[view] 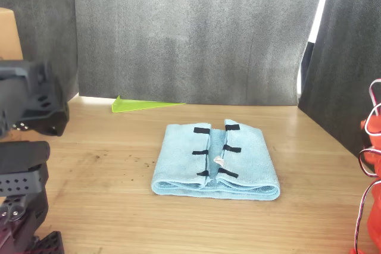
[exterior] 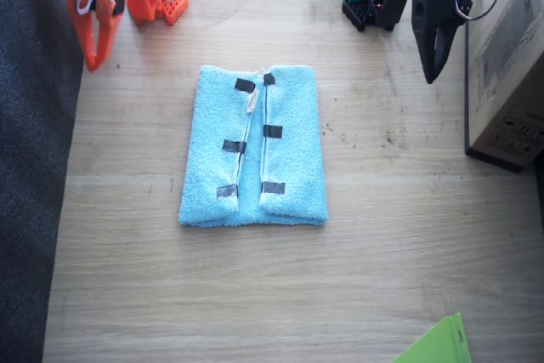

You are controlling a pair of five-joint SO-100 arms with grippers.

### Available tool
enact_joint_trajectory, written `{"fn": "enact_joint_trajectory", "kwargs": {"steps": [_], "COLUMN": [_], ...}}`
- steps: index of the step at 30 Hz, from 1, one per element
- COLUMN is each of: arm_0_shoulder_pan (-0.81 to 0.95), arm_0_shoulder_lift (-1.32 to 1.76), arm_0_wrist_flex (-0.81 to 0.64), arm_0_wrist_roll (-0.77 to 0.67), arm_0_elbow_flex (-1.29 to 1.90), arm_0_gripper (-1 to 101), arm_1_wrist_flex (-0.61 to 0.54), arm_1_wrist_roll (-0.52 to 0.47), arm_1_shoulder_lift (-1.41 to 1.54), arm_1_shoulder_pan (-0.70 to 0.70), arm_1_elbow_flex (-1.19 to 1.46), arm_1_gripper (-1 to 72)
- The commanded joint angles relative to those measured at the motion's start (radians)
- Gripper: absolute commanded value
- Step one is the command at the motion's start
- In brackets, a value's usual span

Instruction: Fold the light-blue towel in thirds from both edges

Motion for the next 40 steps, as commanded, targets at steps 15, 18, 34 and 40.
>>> {"fn": "enact_joint_trajectory", "kwargs": {"steps": [15, 18, 34, 40], "arm_0_shoulder_pan": [0.061, 0.087, 0.04, -0.083], "arm_0_shoulder_lift": [0.528, 0.635, 0.635, 0.634], "arm_0_wrist_flex": [0.181, 0.238, 0.25, 0.229], "arm_0_wrist_roll": [0.032, 0.048, 0.051, 0.023], "arm_0_elbow_flex": [0.179, 0.202, 0.199, 0.204], "arm_0_gripper": [0, 0, 0, 0], "arm_1_wrist_flex": [0.216, 0.221, 0.232, 0.229], "arm_1_wrist_roll": [0.026, 0.014, 0.095, 0.132], "arm_1_shoulder_lift": [0.436, 0.436, 0.436, 0.434], "arm_1_shoulder_pan": [0.012, 0.015, 0.028, 0.126], "arm_1_elbow_flex": [0.1, 0.098, 0.097, 0.097], "arm_1_gripper": [4.3, 3.7, 0.0, 0.0]}}
